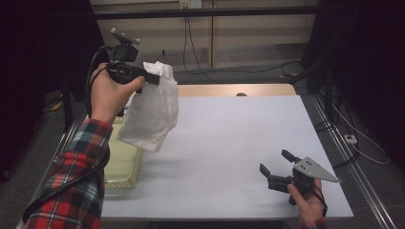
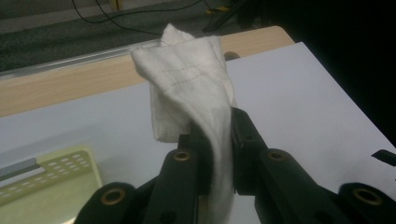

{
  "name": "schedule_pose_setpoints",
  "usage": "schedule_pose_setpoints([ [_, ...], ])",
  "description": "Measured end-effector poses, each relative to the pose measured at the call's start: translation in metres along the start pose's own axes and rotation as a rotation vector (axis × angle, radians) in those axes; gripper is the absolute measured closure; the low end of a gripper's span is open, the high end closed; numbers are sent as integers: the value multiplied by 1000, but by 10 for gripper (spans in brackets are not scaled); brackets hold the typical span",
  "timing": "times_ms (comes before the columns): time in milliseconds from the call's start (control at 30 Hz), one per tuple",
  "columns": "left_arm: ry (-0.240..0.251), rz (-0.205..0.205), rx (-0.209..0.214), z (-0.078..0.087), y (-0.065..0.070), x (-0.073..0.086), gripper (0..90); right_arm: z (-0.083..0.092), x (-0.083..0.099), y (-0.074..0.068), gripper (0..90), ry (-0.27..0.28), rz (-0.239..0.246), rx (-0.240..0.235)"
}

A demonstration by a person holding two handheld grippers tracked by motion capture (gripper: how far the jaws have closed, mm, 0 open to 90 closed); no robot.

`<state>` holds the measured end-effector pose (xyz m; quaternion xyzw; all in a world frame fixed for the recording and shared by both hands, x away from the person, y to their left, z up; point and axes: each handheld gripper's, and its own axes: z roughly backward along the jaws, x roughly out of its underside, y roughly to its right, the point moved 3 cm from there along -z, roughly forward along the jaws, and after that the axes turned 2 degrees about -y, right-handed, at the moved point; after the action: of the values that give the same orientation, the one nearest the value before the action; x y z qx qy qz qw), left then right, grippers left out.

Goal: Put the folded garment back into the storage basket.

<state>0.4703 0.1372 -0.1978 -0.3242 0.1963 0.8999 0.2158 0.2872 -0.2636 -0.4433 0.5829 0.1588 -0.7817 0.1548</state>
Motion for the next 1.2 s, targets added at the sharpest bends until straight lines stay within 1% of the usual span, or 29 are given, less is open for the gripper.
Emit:
schedule_pose_setpoints([
  [300, 3, 16, -22, 12, -14, 5, 823, 0, 0, 0, 50, -1, 4, 0],
  [333, 6, 23, -23, 13, -15, 6, 823, 0, 0, 0, 50, -2, 3, 0],
  [633, 2, 40, -26, 18, -25, 9, 823, -1, 0, 0, 50, -2, 5, -1],
  [700, 1, 43, -33, 19, -27, 10, 822, -1, 0, 0, 50, -2, 6, -2],
  [767, 6, 47, -30, 22, -28, 10, 823, 0, 0, 0, 50, -3, 5, -1],
  [1000, 8, 50, -49, 29, -34, 11, 823, -1, 1, 0, 50, -8, 1, -2],
  [1200, 8, 60, -59, 31, -41, 15, 823, -1, 1, 0, 50, -8, 4, -4],
])
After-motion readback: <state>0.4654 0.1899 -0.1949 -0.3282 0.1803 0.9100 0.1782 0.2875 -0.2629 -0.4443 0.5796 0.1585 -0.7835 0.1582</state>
